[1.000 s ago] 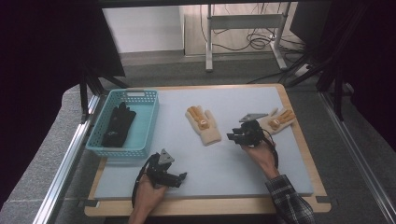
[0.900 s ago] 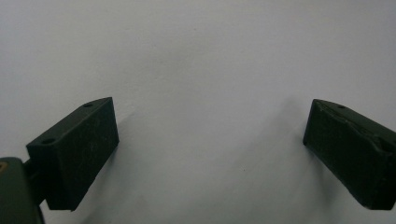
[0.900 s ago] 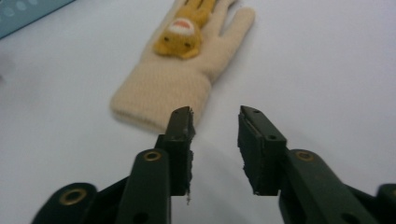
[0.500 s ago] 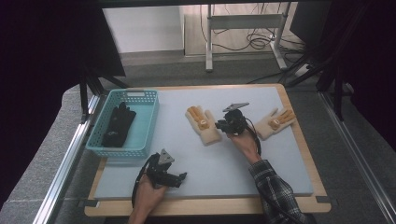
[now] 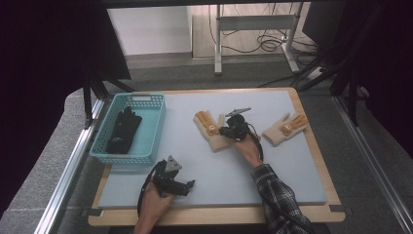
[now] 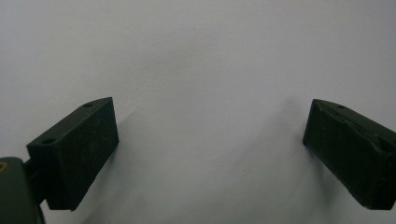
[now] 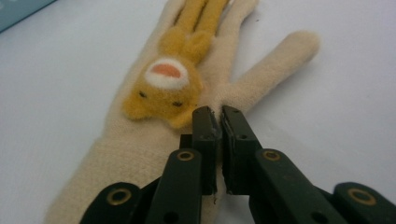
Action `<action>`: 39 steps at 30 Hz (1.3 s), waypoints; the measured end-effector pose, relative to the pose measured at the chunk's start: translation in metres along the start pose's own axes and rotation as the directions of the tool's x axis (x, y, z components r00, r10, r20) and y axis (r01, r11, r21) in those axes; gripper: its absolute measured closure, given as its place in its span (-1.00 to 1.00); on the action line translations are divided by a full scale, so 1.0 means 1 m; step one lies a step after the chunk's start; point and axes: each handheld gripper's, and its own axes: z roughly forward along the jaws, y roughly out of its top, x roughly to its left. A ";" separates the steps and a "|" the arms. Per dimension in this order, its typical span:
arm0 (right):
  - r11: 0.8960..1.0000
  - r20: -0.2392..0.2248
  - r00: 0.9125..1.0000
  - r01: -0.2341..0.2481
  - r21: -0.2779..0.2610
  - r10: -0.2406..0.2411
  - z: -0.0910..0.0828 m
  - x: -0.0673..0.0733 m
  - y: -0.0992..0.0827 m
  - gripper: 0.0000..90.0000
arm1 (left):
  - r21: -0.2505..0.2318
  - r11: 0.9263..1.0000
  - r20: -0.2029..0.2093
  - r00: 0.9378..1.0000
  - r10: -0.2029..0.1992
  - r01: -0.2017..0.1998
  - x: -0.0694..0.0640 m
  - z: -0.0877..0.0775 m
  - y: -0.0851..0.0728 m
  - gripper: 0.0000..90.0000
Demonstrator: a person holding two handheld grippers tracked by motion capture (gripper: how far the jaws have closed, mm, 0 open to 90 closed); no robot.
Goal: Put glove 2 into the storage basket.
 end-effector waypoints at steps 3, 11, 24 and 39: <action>1.000 0.009 1.000 0.017 -0.006 -0.017 -0.005 0.002 0.002 0.88 | 0.000 1.000 0.000 1.000 0.000 0.000 0.000 0.000 0.000 -0.92; 0.997 -0.037 0.999 -0.024 -0.079 0.021 -0.051 0.005 0.009 0.89 | 0.001 1.000 -0.001 1.000 0.003 -0.003 0.000 0.000 0.000 -0.92; 0.994 0.122 0.989 0.085 -0.061 -0.077 -0.109 0.013 -0.016 0.89 | 0.002 1.000 0.000 1.000 0.001 -0.001 0.000 0.000 0.000 -0.92; 0.984 0.022 0.988 0.157 -0.079 -0.156 -0.096 0.056 -0.014 0.56 | 0.002 1.000 -0.003 1.000 0.007 -0.007 0.000 0.000 0.000 -0.92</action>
